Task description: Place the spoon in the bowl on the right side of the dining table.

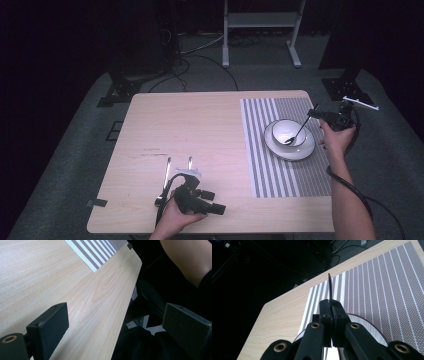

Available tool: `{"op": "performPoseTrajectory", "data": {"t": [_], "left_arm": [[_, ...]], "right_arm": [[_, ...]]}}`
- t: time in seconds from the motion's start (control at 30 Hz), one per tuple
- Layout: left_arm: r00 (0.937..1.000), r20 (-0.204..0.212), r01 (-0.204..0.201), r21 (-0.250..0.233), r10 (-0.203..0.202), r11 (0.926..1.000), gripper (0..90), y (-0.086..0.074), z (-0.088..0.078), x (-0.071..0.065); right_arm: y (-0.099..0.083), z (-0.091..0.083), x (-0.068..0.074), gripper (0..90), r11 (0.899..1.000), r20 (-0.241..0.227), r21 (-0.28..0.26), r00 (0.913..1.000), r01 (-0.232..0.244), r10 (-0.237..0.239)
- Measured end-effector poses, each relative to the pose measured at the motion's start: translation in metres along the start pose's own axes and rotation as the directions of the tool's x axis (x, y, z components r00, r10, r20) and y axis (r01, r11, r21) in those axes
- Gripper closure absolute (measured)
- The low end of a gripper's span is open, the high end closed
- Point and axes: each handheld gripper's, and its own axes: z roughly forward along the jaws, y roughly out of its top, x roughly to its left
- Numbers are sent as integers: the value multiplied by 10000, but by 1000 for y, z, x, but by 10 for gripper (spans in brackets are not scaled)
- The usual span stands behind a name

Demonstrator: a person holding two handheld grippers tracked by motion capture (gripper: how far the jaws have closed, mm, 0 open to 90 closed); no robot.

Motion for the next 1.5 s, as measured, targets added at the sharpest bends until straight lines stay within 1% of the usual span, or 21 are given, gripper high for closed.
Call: {"op": "performPoseTrajectory", "data": {"t": [0.23,0.47,0.5,0.53,0.63,0.8,0.97,1.13,1.4,1.5], "left_arm": [[10000,11,17,-20,-17,10000,55,0,0,0],[10000,24,-63,70,63,10000,55,1,1,0],[10000,27,-70,72,69,9999,55,1,1,0],[10000,28,-74,66,73,10000,55,1,1,0],[10000,37,-86,65,85,9999,55,1,1,-1],[9999,54,-96,44,96,9999,55,1,1,-1],[9999,61,-100,48,100,9999,55,2,0,-1],[9999,67,-135,-26,135,9999,55,3,-1,-3],[9998,73,-199,-33,199,9998,55,4,-2,-4],[9999,72,-153,-76,153,9999,55,4,-2,-5]], "right_arm": [[-3,-2,-6,864,10000,-10,35,10000,-60,60],[-6,-3,-9,801,9999,-38,125,10000,-85,85],[-6,-3,-10,791,9999,-13,127,10000,-6,6],[-7,-4,-9,789,9998,5,189,10000,-31,31],[-9,-3,-9,767,9994,46,328,9999,93,-94],[-12,-2,-7,719,9987,121,436,9996,248,-254],[-15,-2,-6,670,9980,155,579,9996,236,-246],[-19,-2,-4,633,9968,201,733,9992,334,-349],[-26,-7,-2,610,9958,30,829,9992,396,-399],[-29,-11,-2,604,9955,-11,865,9992,390,-391]]}}
